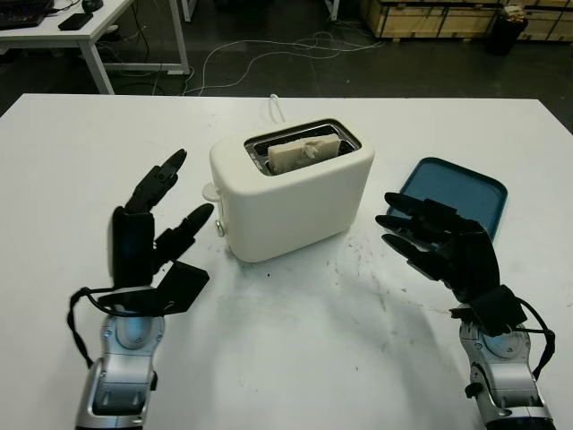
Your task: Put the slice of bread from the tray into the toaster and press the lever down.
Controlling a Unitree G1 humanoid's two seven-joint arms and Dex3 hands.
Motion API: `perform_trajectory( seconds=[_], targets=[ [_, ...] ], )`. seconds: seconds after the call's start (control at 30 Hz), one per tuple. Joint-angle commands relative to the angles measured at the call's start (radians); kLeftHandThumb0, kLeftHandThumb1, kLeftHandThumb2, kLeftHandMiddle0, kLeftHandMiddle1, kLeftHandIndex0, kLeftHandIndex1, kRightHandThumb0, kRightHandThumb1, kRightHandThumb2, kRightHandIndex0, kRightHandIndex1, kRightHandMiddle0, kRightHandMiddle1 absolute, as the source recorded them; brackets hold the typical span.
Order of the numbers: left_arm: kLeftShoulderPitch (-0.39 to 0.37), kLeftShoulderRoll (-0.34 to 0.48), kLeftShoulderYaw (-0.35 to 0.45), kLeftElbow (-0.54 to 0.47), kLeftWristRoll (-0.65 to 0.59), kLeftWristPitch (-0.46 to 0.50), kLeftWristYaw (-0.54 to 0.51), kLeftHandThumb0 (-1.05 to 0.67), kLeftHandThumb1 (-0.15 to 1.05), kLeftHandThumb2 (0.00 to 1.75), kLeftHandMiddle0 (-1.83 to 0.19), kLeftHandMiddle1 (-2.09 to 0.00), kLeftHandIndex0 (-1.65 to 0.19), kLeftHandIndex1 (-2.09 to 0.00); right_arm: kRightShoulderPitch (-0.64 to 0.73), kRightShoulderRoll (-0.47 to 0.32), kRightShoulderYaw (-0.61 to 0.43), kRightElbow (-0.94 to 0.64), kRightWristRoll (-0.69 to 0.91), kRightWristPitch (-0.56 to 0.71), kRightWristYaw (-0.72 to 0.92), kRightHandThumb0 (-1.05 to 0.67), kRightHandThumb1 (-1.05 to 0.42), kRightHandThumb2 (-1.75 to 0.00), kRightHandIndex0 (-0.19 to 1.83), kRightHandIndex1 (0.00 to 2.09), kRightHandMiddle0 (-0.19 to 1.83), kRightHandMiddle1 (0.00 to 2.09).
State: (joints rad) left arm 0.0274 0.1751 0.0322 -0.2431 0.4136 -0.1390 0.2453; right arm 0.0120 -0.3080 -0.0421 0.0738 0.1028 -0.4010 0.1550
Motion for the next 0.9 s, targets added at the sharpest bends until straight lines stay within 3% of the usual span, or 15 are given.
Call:
perform_trajectory(
  seconds=[0.0,0.57,0.77,0.87],
  targets=[
    [-0.02,0.043,0.02,0.001,0.021,-0.039,-0.004,-0.38,0.87,0.0,-0.68,-0.63,-0.77,-0.16,-0.009,0.013,-0.01,-0.015,-0.005,0.018,0.003,-0.18,-0.91,0.0,0.92,0.1,0.85,0.01],
    [-0.143,0.359,0.101,0.044,0.058,-0.096,-0.193,-0.21,0.83,0.0,-0.92,-0.8,-1.1,-0.2,-0.052,0.061,-0.021,0.043,-0.033,-0.01,0.004,-0.19,-0.89,0.0,0.96,0.08,0.87,0.01],
    [-0.211,0.443,0.081,0.063,0.071,-0.077,-0.299,-0.21,0.82,0.01,-0.88,-1.02,-1.17,-0.13,-0.044,0.068,-0.022,0.035,-0.047,-0.002,0.003,-0.22,-0.89,0.0,0.98,0.08,0.87,0.01],
    [-0.249,0.473,0.061,0.079,0.101,-0.075,-0.336,-0.24,0.83,0.0,-0.94,-0.89,-1.2,-0.09,-0.041,0.067,-0.022,0.03,-0.051,0.011,0.007,-0.22,-0.89,0.0,0.98,0.08,0.87,0.01]
  ],
)
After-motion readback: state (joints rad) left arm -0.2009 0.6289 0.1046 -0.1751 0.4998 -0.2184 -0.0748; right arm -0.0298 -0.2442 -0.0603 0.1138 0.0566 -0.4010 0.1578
